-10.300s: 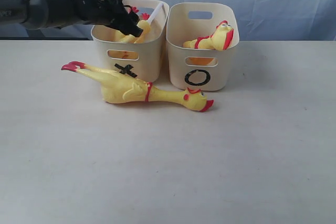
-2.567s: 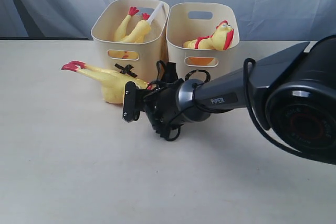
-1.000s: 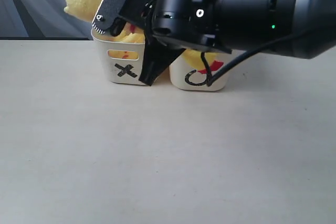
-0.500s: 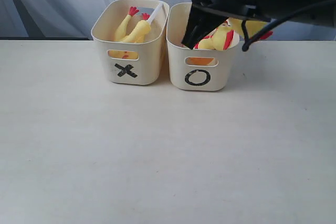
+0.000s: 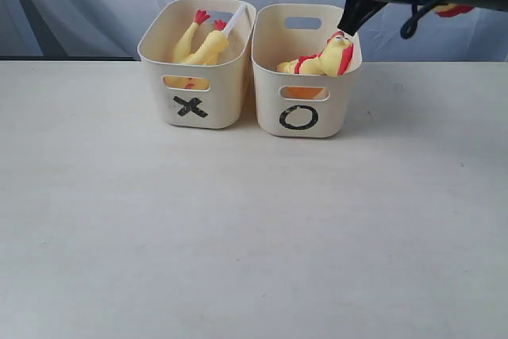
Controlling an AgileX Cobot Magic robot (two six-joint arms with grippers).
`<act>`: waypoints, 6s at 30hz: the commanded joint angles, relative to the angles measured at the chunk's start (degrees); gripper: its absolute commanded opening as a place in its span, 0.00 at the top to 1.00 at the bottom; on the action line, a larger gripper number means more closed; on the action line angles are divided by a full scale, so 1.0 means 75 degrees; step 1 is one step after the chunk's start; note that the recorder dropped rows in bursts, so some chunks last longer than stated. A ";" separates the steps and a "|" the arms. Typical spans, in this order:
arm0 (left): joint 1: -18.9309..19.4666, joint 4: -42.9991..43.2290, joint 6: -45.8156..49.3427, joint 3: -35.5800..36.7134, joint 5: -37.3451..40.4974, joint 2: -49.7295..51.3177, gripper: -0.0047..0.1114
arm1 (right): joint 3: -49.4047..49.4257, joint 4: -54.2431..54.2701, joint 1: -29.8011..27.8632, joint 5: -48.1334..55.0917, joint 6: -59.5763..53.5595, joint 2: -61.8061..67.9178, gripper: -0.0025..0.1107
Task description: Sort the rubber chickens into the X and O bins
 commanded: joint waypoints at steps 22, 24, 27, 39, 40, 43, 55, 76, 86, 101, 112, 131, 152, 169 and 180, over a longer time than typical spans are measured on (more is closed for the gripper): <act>-0.0024 -0.0071 -0.0056 0.0031 -0.0037 -0.0050 0.96 | -0.0814 -0.3098 -0.0926 0.1679 -0.1451 0.1904 0.99; -0.0024 -0.0084 -0.0056 0.0031 -0.0023 -0.0050 0.96 | -0.0814 -0.3084 -0.0991 0.1610 -0.1799 0.1871 0.99; -0.0024 -0.0084 -0.0056 0.0031 -0.0023 -0.0050 0.96 | -0.0814 -0.3055 -0.1028 0.1610 -0.2132 0.1865 0.99; -0.0024 -0.0084 -0.0056 0.0031 -0.0023 -0.0050 0.96 | -0.0814 -0.2797 -0.1046 0.1703 -0.3371 0.1865 0.99; -0.0024 -0.0084 -0.0056 0.0031 -0.0023 -0.0050 0.96 | -0.0814 -0.2797 -0.1046 0.1709 -0.3462 0.1853 0.99; -0.0024 -0.0084 -0.0056 0.0031 -0.0023 -0.0050 0.96 | -0.0814 -0.2816 -0.1046 0.1722 -0.3503 0.1832 0.99; -0.0024 -0.0104 -0.0056 0.0031 -0.0023 -0.0050 0.96 | -0.0814 -0.1419 -0.1046 0.1356 -0.4234 0.1462 0.99; -0.0024 -0.0104 -0.0056 0.0031 -0.0023 -0.0050 0.96 | -0.0980 -0.0796 -0.1257 0.0348 -0.3677 0.2127 0.99; -0.0024 -0.0104 -0.0056 0.0031 -0.0023 -0.0050 0.96 | -0.0980 -0.1192 -0.1264 0.0161 -0.2967 0.2127 0.99; -0.0024 -0.0101 -0.0056 0.0031 0.0009 -0.0050 0.96 | -0.0980 -0.1192 -0.1264 -0.0011 -0.2760 0.2127 0.69; -0.0024 -0.0101 -0.0056 0.0031 0.0009 -0.0050 0.96 | -0.0980 -0.1388 -0.1264 0.0039 -0.2157 0.2030 0.69; -0.0024 -0.0101 -0.0056 0.0031 0.0009 -0.0050 0.96 | -0.0980 -0.1270 -0.1148 0.0069 -0.2157 0.1881 0.99; -0.0024 -0.0085 -0.0056 0.0031 -0.0009 -0.0050 0.96 | -0.0980 0.0685 0.0139 0.1028 -0.3502 0.0919 0.99; -0.0024 -0.0087 -0.0056 0.0031 -0.0025 -0.0050 0.96 | -0.1151 0.0614 -0.0121 0.1040 -0.4246 0.1418 0.99; -0.0024 -0.0088 -0.0056 0.0031 -0.0024 -0.0050 0.96 | -0.1203 0.0321 -0.0280 0.0721 -0.4246 0.1954 0.99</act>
